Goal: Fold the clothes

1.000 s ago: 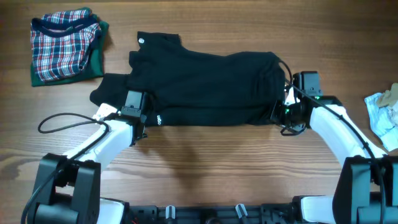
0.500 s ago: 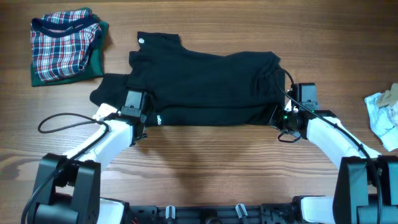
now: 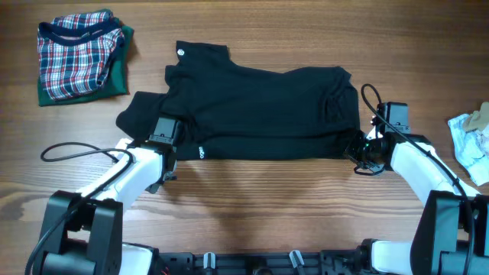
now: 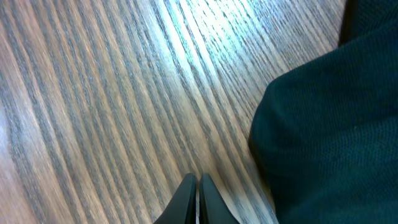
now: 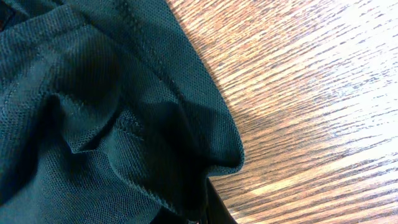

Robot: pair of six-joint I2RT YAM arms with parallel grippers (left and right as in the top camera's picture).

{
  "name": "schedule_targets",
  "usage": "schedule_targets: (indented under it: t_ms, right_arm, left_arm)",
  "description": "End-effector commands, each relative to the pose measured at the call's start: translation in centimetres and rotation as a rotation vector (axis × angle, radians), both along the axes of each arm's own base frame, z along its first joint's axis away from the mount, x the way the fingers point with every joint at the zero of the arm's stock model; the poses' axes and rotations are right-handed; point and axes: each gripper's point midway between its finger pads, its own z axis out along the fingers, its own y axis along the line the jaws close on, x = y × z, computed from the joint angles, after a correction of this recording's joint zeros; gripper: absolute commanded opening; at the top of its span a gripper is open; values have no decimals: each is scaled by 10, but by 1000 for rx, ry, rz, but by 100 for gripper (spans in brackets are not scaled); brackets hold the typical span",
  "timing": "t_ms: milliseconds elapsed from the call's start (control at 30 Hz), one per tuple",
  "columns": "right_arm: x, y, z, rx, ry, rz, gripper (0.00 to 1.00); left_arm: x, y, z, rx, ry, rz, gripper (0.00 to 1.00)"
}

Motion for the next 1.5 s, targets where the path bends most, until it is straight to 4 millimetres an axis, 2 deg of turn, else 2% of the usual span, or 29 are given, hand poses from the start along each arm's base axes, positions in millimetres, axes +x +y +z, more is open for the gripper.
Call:
schedule_targets:
  t_ms: [0, 33, 67, 133, 167, 233, 267, 300, 333, 400, 433, 467, 500, 533, 567, 667, 767, 900, 1000, 1100, 1200, 1300, 1333, 1400, 1467]
  right_arm:
    - [2, -4, 5, -12, -10, 5, 17]
    - [3, 0, 6, 6, -14, 11, 38]
    - [4, 6, 9, 41, -19, 23, 54]
    - [10, 15, 26, 89, -51, 55, 57]
    - [15, 15, 42, 87, -74, 59, 58]
    - [22, 14, 81, 69, -141, 87, 59]
    - [24, 15, 100, 65, -184, 110, 64]
    - [27, 22, 116, 81, -244, 169, 65]
    - [28, 29, 126, 100, -290, 214, 70]
    - [28, 38, 136, 104, -344, 319, 73]
    - [27, 41, 132, 88, -342, 381, 65]
    - [26, 44, 130, 86, -336, 404, 53]
    - [26, 47, 128, 88, -331, 420, 31]
    - [29, 52, 124, 90, -329, 435, 15]
    - [33, 55, 120, 92, -328, 447, 5]
    - [45, 57, 98, 100, -298, 464, 4]
    - [52, 57, 68, 116, -235, 467, 4]
    - [56, 56, 42, 130, -188, 463, 4]
    - [56, 57, 40, 132, -182, 462, 4]
    - [56, 56, 39, 131, -181, 462, 5]
    - [55, 57, 39, 134, -175, 462, 5]
    - [53, 57, 38, 136, -168, 461, 5]
    - [53, 57, 38, 136, -169, 461, 5]
    - [54, 57, 38, 135, -171, 461, 6]
    - [49, 57, 34, 148, -147, 430, 5]
  left_arm:
    - [-3, 12, 2, 65, 3, 7, 4]
    - [-3, 12, 2, 65, 2, 7, 4]
    - [-2, 12, 3, 63, 1, 7, 4]
    - [-4, 10, 7, 45, 0, 6, 4]
    - [-5, 10, 14, 44, -4, 6, 4]
    - [-6, 10, 37, 35, -35, 6, 5]
    - [-7, 8, 49, 17, -56, 6, 6]
    - [-4, 2, 59, -23, -85, -34, 8]
    - [2, -7, 66, -67, -113, -103, 10]
    - [24, -36, 82, -176, -197, -331, 28]
    - [46, -68, 100, -267, -301, -556, 22]
    - [54, -78, 106, -288, -336, -618, 5]
    - [57, -79, 105, -285, -339, -627, 4]
    - [60, -81, 98, -285, -324, -633, 4]
    - [62, -81, 89, -288, -296, -629, 4]
    - [74, -84, 57, -292, -237, -622, 4]
    - [101, -89, 35, -289, -273, -626, 4]
    - [122, -91, 24, -267, -322, -625, 4]
    - [133, -93, 24, -262, -367, -629, 4]
    - [158, -99, 44, -249, -501, -644, 4]
    - [171, -96, 57, -216, -573, -635, 4]
    - [167, -96, 51, -218, -542, -636, 4]
    - [158, -94, 42, -223, -489, -631, 4]
    - [127, -87, 18, -239, -326, -616, 4]
    - [102, -83, 3, -260, -208, -604, 4]
